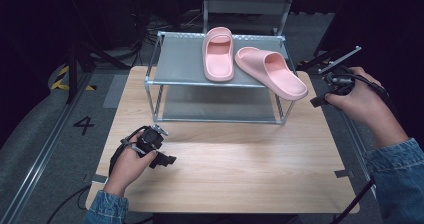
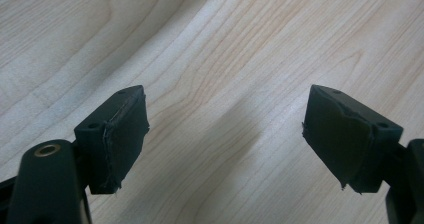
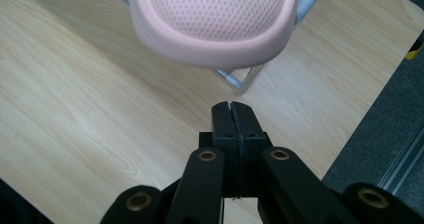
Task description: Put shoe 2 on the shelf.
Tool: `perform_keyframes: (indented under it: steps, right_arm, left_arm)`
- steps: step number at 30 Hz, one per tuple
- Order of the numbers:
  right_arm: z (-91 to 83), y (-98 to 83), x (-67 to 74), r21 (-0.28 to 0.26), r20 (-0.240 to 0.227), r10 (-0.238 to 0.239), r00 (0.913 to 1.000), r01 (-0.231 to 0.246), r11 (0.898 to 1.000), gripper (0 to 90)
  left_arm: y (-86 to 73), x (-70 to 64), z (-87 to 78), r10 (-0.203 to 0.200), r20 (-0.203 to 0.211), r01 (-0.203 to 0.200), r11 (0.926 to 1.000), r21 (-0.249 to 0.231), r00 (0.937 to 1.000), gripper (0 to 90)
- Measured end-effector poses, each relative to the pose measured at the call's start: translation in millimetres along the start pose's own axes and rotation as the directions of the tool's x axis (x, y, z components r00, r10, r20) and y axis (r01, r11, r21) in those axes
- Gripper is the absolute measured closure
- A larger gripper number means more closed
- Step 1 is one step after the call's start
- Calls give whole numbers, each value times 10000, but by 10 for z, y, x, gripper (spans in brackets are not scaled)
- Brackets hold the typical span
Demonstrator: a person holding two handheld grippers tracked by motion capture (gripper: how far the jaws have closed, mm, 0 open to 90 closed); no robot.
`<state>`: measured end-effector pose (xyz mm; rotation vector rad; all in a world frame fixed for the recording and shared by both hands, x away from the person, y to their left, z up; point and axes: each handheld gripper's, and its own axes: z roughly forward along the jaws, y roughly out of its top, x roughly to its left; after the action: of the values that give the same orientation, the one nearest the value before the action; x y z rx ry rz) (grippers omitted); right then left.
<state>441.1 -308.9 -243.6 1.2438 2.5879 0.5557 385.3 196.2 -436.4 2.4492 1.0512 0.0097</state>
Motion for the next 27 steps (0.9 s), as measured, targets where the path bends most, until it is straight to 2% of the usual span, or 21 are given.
perform_keyframes:
  steps: [6,10,13,19,27]
  right_arm:
    - [104,64,35,-59,-193,-102,9998,100,9999,900]
    - [143,123,86,-294,-74,-274,9996,272,9992,900]
    - [153,160,139,-439,-269,-405,9988,393,9983,900]
    - [172,293,329,-614,-653,-853,9942,813,9948,900]
    - [255,444,509,-829,-955,-1239,9877,1161,9898,900]
  left_arm:
    - [-1,13,-2,-82,66,82,10000,-26,9999,183]
    - [-4,16,6,-46,65,46,10000,21,10000,184]
    - [-4,16,10,-31,68,30,10000,51,10000,184]
    - [-20,6,0,-88,72,88,9999,65,9999,184]
    - [-28,1,7,-22,63,22,9999,110,10000,185]
